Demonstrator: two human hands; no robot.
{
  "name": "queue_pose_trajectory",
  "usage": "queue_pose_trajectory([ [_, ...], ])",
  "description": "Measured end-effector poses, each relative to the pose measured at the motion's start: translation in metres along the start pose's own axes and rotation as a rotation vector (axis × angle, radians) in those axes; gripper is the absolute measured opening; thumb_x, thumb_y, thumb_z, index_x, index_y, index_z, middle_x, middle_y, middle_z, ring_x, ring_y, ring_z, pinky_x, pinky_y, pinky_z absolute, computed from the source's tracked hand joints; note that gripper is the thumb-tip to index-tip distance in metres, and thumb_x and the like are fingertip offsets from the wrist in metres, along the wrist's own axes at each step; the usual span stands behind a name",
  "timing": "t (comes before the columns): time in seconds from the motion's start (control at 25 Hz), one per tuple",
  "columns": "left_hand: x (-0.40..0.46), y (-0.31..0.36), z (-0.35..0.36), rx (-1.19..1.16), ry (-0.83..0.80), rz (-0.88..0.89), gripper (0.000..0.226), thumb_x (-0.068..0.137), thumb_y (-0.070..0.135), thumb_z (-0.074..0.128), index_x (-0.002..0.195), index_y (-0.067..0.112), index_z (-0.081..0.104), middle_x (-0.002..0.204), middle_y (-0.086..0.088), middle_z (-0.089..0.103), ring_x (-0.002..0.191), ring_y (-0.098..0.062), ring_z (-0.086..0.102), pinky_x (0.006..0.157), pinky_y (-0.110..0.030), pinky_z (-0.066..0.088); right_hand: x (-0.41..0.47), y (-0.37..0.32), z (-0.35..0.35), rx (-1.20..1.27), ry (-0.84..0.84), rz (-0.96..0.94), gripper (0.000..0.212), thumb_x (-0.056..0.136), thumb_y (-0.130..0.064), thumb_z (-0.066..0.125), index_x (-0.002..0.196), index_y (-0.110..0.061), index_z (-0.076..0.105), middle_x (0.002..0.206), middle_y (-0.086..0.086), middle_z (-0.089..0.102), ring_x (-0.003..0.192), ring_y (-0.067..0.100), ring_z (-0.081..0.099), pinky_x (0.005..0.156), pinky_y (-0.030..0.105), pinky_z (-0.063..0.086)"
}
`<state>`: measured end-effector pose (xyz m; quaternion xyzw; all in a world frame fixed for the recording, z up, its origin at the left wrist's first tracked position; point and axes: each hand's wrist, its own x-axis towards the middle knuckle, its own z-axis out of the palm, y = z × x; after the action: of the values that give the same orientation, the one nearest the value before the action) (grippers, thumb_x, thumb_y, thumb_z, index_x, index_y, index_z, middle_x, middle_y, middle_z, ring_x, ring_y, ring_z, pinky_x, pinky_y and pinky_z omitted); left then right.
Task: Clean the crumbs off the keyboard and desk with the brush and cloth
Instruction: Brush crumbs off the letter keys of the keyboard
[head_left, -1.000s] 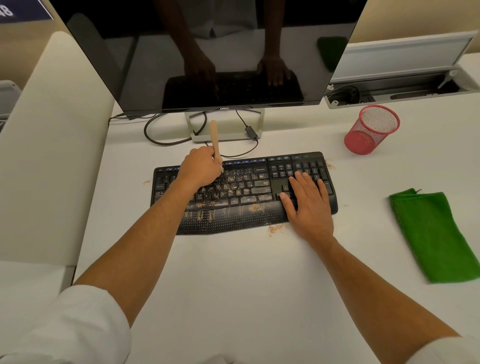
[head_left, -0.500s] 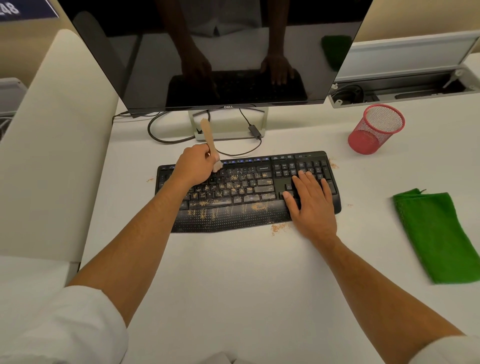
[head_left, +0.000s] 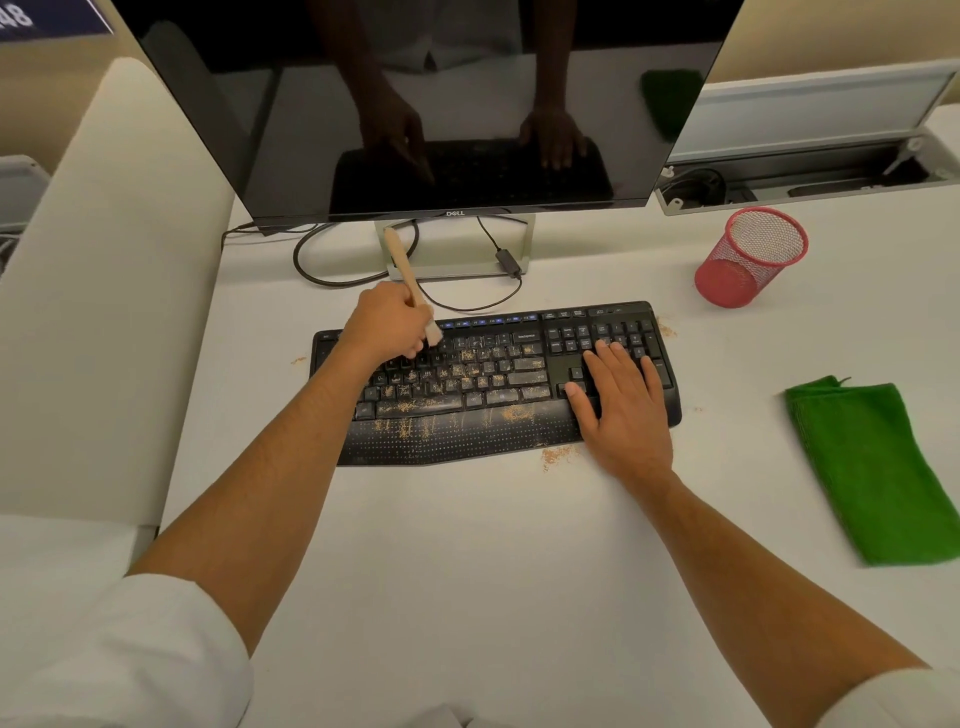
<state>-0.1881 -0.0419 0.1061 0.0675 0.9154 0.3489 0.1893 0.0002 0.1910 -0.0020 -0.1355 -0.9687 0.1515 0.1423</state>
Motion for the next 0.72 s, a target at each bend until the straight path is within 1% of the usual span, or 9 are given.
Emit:
queue_pose_trajectory([
  [0.12, -0.0014, -0.0024, 0.0078, -0.031, 0.071, 0.032, 0.02, 0.1, 0.019, 0.054, 0.104, 0.002, 0.064, 0.086, -0.013, 0.069, 0.063, -0.019, 0.068, 0.054, -0.023, 0.057, 0.0008, 0.0004, -0.0001, 0.008, 0.001, -0.001, 0.061, 0.103, -0.052, 0.032, 0.145, -0.013, 0.05, 0.153, 0.005, 0.046, 0.148, 0.019, 0.031, 0.125, 0.045, 0.011],
  [0.2, -0.0013, -0.0034, 0.0104, 0.019, -0.016, 0.002, 0.018, 0.099, 0.017, 0.055, 0.1, 0.001, 0.064, 0.083, -0.014, 0.071, 0.065, -0.024, 0.071, 0.06, -0.03, 0.06, 0.0003, 0.0002, -0.0004, 0.001, -0.001, -0.003, 0.06, 0.103, -0.052, 0.032, 0.144, -0.012, 0.05, 0.153, 0.006, 0.046, 0.148, 0.02, 0.031, 0.125, 0.045, 0.011],
  [0.32, -0.001, -0.0009, 0.0039, 0.092, -0.236, -0.074, 0.016, 0.095, 0.011, 0.059, 0.094, -0.004, 0.065, 0.08, -0.018, 0.072, 0.066, -0.028, 0.071, 0.069, -0.041, 0.063, 0.0006, -0.0001, -0.0008, -0.001, -0.004, -0.001, 0.06, 0.103, -0.052, 0.032, 0.145, -0.012, 0.05, 0.153, 0.006, 0.046, 0.148, 0.019, 0.03, 0.125, 0.045, 0.011],
  [0.4, 0.0014, -0.0001, 0.0005, 0.056, -0.201, -0.075, 0.016, 0.095, 0.011, 0.058, 0.096, -0.004, 0.066, 0.079, -0.017, 0.072, 0.066, -0.028, 0.073, 0.069, -0.039, 0.063, 0.0012, -0.0005, -0.001, 0.003, -0.006, -0.001, 0.06, 0.103, -0.052, 0.031, 0.145, -0.013, 0.05, 0.153, 0.006, 0.046, 0.148, 0.02, 0.03, 0.125, 0.045, 0.011],
  [0.48, 0.0012, 0.0001, 0.0024, -0.021, -0.07, -0.029, 0.018, 0.097, 0.014, 0.057, 0.102, -0.001, 0.065, 0.079, -0.014, 0.071, 0.067, -0.025, 0.072, 0.064, -0.033, 0.062, 0.001, -0.0005, -0.0013, 0.001, -0.006, -0.002, 0.06, 0.103, -0.052, 0.031, 0.145, -0.013, 0.049, 0.153, 0.006, 0.046, 0.148, 0.02, 0.031, 0.125, 0.045, 0.011],
  [0.56, -0.0001, -0.0013, 0.0064, -0.027, 0.055, 0.042, 0.021, 0.099, 0.019, 0.055, 0.105, 0.002, 0.064, 0.081, -0.013, 0.07, 0.07, -0.026, 0.071, 0.067, -0.038, 0.062, 0.0009, -0.0002, -0.0012, -0.001, -0.003, -0.004, 0.06, 0.103, -0.052, 0.031, 0.145, -0.013, 0.049, 0.153, 0.006, 0.046, 0.148, 0.02, 0.031, 0.125, 0.045, 0.011],
  [0.6, -0.0001, -0.0036, 0.0085, 0.011, 0.072, 0.057, 0.021, 0.099, 0.02, 0.054, 0.104, 0.002, 0.065, 0.082, -0.013, 0.07, 0.071, -0.027, 0.071, 0.07, -0.042, 0.061, 0.0007, -0.0002, -0.0011, -0.002, -0.004, -0.004, 0.06, 0.103, -0.052, 0.031, 0.145, -0.013, 0.049, 0.153, 0.006, 0.046, 0.148, 0.02, 0.031, 0.125, 0.045, 0.011],
  [0.64, -0.0005, -0.0051, 0.0093, 0.046, 0.043, 0.051, 0.021, 0.098, 0.02, 0.054, 0.102, 0.002, 0.065, 0.081, -0.013, 0.07, 0.07, -0.028, 0.071, 0.07, -0.044, 0.061, 0.0008, -0.0003, -0.0009, -0.003, -0.005, -0.004, 0.06, 0.103, -0.052, 0.032, 0.145, -0.013, 0.049, 0.153, 0.006, 0.046, 0.148, 0.02, 0.031, 0.125, 0.045, 0.011],
  [0.72, -0.0023, -0.0036, 0.0081, 0.087, -0.116, -0.005, 0.018, 0.097, 0.015, 0.055, 0.098, 0.0, 0.065, 0.077, -0.013, 0.07, 0.065, -0.025, 0.072, 0.063, -0.037, 0.062, 0.0008, -0.0004, 0.0, -0.008, -0.002, -0.005, 0.06, 0.103, -0.051, 0.032, 0.145, -0.012, 0.05, 0.153, 0.006, 0.046, 0.148, 0.02, 0.03, 0.125, 0.045, 0.011],
])
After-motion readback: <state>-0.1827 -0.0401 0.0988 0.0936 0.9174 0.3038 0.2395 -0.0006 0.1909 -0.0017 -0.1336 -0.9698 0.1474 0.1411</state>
